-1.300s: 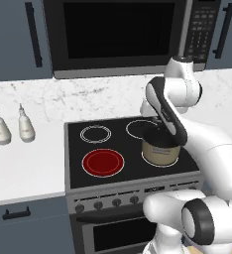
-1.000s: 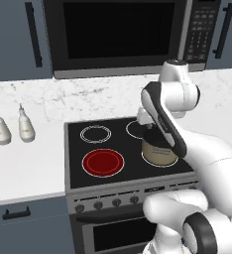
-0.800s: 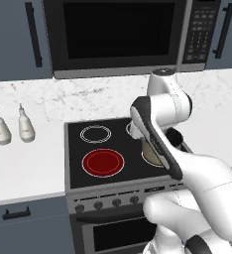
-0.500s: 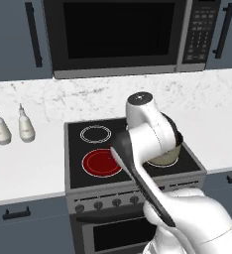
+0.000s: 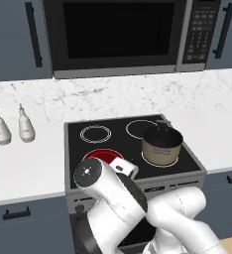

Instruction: Turn off the front left burner of the stove.

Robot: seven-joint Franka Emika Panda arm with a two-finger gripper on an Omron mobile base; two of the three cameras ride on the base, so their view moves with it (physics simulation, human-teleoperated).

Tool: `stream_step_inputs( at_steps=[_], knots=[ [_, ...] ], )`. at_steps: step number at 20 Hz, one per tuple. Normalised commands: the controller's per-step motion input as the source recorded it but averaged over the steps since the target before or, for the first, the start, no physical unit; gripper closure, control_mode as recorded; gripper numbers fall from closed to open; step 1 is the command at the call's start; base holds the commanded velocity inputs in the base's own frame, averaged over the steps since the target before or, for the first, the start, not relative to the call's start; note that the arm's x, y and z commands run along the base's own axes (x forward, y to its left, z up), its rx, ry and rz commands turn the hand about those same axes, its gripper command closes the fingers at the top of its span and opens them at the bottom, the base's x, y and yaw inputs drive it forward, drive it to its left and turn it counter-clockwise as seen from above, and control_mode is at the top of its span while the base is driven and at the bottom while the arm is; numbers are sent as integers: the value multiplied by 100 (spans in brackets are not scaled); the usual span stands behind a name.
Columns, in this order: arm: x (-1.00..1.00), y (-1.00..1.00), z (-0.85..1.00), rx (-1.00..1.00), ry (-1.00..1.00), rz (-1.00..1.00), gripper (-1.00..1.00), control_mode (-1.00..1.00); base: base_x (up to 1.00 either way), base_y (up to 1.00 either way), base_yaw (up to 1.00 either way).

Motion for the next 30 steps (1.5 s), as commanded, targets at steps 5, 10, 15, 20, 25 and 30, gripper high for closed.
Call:
stream_step_inputs(
  at_steps=[5, 10, 15, 20, 25, 30],
  knots=[
    [-42, 100, -72, -52, -8, 35, -100, -100, 0, 0, 0],
    [-3, 76, -66, -53, -12, 34, -100, -100, 0, 0, 0],
    [21, 19, -57, -39, -10, 17, -100, -100, 0, 0, 0],
    [42, 0, -42, -18, -6, 4, -100, -100, 0, 0, 0],
    [53, -7, -27, -8, -6, 1, -100, -100, 0, 0, 0],
    [49, -1, -20, -5, -3, 0, -100, -100, 0, 0, 0]
  ],
)
